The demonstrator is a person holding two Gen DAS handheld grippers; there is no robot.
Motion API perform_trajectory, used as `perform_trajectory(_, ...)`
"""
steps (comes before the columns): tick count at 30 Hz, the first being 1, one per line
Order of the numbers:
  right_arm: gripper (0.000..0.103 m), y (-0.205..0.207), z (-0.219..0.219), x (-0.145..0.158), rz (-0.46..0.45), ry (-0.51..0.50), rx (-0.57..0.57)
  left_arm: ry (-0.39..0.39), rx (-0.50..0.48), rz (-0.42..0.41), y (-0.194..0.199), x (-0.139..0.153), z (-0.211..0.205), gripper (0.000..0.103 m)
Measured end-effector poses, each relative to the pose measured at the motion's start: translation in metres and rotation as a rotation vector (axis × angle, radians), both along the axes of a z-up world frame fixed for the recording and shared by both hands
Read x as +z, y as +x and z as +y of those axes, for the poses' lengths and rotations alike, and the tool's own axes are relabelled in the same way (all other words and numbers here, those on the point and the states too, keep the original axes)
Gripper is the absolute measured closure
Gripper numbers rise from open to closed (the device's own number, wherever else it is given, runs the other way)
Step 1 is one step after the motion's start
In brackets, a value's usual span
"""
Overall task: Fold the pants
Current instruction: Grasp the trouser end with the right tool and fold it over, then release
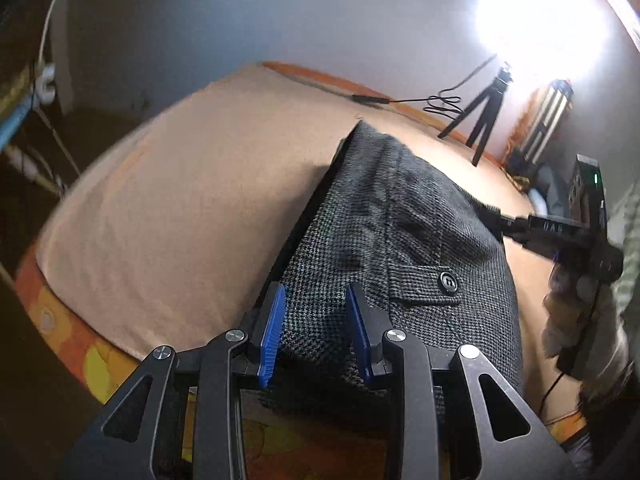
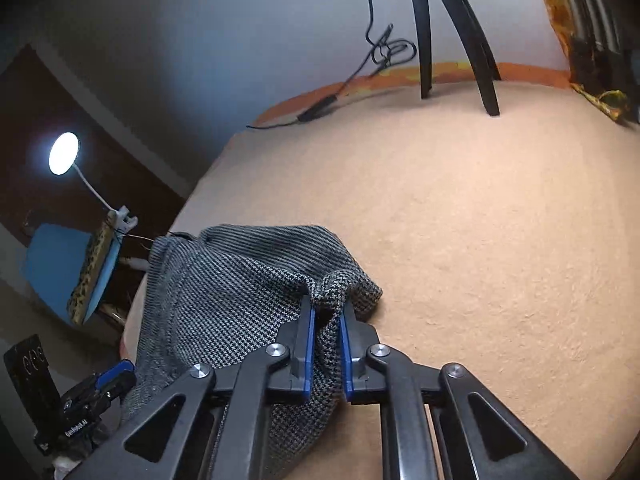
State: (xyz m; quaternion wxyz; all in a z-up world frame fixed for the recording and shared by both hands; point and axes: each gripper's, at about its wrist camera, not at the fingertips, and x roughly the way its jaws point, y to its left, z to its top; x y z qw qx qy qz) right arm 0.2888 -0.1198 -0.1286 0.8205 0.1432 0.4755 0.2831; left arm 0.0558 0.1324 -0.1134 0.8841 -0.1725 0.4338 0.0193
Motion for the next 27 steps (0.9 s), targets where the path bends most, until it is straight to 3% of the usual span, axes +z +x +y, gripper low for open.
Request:
perform_trajectory(1,0.095,0.0,0.002,-0.002,-0.002,-0.003,-0.001,-0.022,0.014,0.01,0.002,-0.004,0.003,0.073)
perform_trajectory(3,0.095,0.0,0.003,-0.003,0.002,-0.001,-0.006,0.005,0.048,0.029,0.003,-0.008,0.008,0.071)
perform_trajectory(5,0.095,0.002,-0.002,-0.004,0.01,0.002,-0.009,-0.026,0.068,0.037,0.003,-0.012,0.017,0.063)
perform_trajectory(8,0.092,-0.001,-0.003,0.0,-0.009,-0.015,0.014,-0.024,0.081,0.021,-0.002,-0.007,0.021,0.063)
perform_trajectory(14,0.067,-0.008,-0.012,0.014,-0.009,0.01,0.017,-0.025,0.059,-0.006,-0.009,0.008,0.021,0.062)
perform_trajectory(15,0.06,-0.011,-0.016,0.017,-0.01,0.019,0.02,-0.038,0.056,-0.008,-0.011,0.01,0.021,0.06)
perform_trajectory(17,0.059,-0.015,-0.02,0.022,-0.012,0.03,0.027,-0.067,0.053,-0.008,-0.017,0.014,0.019,0.058)
perform_trajectory(21,0.044,-0.02,-0.024,0.022,0.014,0.049,0.046,-0.176,0.072,0.003,-0.031,0.017,0.02,0.049)
perform_trajectory(27,0.042,-0.025,-0.029,0.01,0.069,0.097,0.052,-0.249,0.089,0.043,-0.032,0.01,0.017,0.048)
